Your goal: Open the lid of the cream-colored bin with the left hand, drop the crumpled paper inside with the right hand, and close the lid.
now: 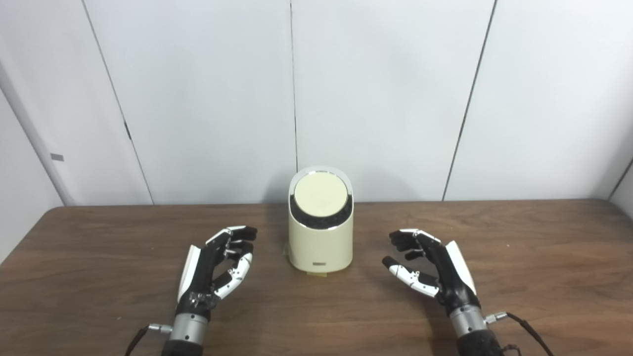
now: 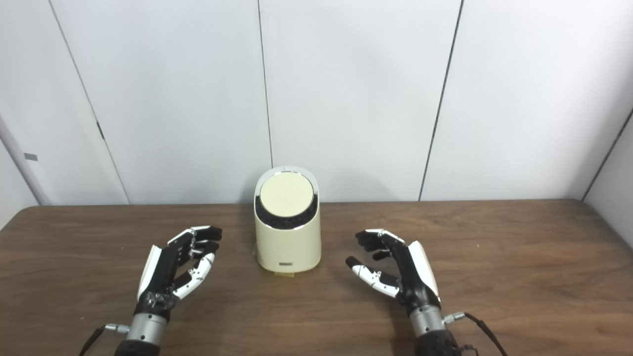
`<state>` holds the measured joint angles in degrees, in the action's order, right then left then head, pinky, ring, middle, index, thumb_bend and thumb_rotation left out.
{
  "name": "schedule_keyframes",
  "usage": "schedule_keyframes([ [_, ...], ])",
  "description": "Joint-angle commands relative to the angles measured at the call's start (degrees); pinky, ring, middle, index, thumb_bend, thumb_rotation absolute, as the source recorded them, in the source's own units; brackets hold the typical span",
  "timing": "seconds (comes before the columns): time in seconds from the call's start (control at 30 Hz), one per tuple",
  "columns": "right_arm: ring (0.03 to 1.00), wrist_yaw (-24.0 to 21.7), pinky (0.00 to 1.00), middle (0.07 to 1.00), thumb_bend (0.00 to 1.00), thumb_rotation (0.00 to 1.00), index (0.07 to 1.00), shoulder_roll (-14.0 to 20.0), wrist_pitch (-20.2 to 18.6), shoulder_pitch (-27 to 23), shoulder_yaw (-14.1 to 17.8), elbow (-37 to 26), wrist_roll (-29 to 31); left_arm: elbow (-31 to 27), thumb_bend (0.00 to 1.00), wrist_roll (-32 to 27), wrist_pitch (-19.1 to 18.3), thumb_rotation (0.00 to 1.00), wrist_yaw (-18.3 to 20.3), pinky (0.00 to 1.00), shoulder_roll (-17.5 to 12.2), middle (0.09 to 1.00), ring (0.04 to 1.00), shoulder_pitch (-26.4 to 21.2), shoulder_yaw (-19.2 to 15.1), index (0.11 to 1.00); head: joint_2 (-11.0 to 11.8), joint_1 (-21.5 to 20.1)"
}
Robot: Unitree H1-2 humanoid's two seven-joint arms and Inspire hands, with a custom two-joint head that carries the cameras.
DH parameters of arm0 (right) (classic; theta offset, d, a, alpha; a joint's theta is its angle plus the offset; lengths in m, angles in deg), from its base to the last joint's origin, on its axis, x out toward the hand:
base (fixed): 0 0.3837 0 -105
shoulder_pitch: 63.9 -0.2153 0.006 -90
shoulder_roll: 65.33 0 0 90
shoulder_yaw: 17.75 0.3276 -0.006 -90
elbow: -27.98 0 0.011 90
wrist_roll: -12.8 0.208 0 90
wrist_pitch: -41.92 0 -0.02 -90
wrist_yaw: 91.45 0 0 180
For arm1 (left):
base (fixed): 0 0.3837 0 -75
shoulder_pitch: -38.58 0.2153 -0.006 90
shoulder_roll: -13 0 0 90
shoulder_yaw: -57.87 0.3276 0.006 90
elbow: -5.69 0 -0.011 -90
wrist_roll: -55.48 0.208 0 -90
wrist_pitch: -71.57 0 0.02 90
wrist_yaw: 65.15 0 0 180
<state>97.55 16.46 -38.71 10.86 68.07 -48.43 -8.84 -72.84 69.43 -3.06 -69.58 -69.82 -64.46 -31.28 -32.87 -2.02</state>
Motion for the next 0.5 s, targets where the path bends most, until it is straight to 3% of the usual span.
schedule_keyframes([
  [0.0, 0.676, 0.6, 0.6, 0.67, 0.36, 0.38, 0.657, 0.0, 1.3, -1.6, 0.2, -1.0, 0.4, 0.0, 0.23, 0.7, 1.6, 0.25, -0.6, 0.57, -0.7, 0.708, 0.675, 0.0, 0.1, 0.712, 0.0, -0.1],
  [0.07, 0.675, 0.6, 0.6, 0.669, 0.37, 0.39, 0.656, 0.0, 1.5, -1.6, 0.3, -0.8, 0.7, 0.2, 0.23, 1.3, 1.7, 0.24, -1.0, 0.55, -0.8, 0.7, 0.664, -0.1, 0.2, 0.709, 0.0, 0.0],
  [0.17, 0.681, 0.6, 0.61, 0.672, 0.37, 0.41, 0.656, 0.1, 0.9, -1.7, 0.1, -1.0, 0.2, 0.1, 0.24, 0.5, 1.1, 0.31, -0.5, 0.57, -0.6, 0.705, 0.675, -0.1, 0.1, 0.715, 0.0, 0.0],
  [0.47, 0.664, 0.5, 0.59, 0.667, 0.36, 0.37, 0.658, 0.0, 1.3, -1.7, 0.2, -0.8, 0.9, 0.1, 0.24, 0.0, 0.9, 0.3, -0.1, 0.57, -0.6, 0.715, 0.686, 0.0, 0.1, 0.718, 0.0, -0.1],
])
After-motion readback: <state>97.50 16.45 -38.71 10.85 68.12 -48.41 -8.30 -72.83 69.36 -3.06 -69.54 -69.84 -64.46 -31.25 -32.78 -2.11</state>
